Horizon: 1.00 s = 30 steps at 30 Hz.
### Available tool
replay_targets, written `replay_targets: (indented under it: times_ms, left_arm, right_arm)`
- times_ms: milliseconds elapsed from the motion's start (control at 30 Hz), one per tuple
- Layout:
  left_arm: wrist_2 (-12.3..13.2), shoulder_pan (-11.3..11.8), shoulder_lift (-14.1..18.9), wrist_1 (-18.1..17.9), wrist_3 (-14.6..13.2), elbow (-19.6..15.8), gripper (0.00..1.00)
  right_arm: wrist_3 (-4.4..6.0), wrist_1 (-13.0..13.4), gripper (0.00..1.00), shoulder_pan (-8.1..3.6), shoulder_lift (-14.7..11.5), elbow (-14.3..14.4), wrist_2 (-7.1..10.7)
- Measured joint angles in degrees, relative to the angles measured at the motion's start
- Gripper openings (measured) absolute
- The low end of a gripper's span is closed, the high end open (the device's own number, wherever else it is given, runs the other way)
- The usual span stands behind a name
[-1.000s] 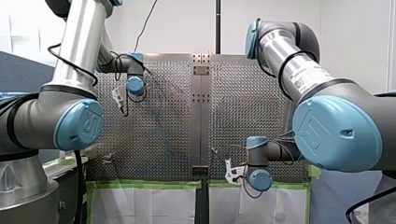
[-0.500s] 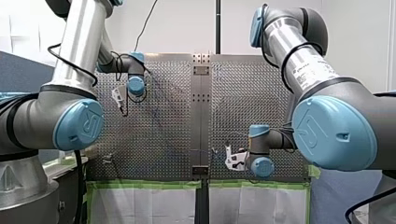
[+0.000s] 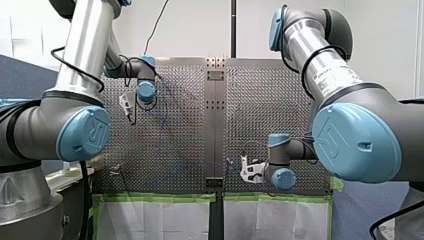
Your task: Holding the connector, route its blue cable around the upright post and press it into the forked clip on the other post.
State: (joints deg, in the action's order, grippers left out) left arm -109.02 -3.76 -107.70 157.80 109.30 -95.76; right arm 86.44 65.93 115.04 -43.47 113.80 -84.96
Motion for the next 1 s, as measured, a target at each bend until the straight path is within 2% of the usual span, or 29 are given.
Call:
replay_targets:
  times_ms: [367,533,733,1000]
  left_arm:
    - [-0.10,0.50,0.26,3.71,4.23,-1.03,0.98]
    - [0.06,1.30,2.39,2.59,6.48,-3.85,0.98]
    - [0.49,1.84,5.25,0.33,4.96,-6.80,0.98]
    - [-1.34,2.71,9.06,2.91,1.26,-10.61,0.98]
  right_arm:
    - [0.24,-0.06,0.00,-0.63,0.08,0.02,0.07]
    - [0.24,0.08,0.00,-0.81,0.09,0.02,0.05]
    - [0.41,0.19,0.00,-0.89,0.11,0.02,0.05]
    - [0.78,0.44,0.00,-0.91,0.11,0.01,0.05]
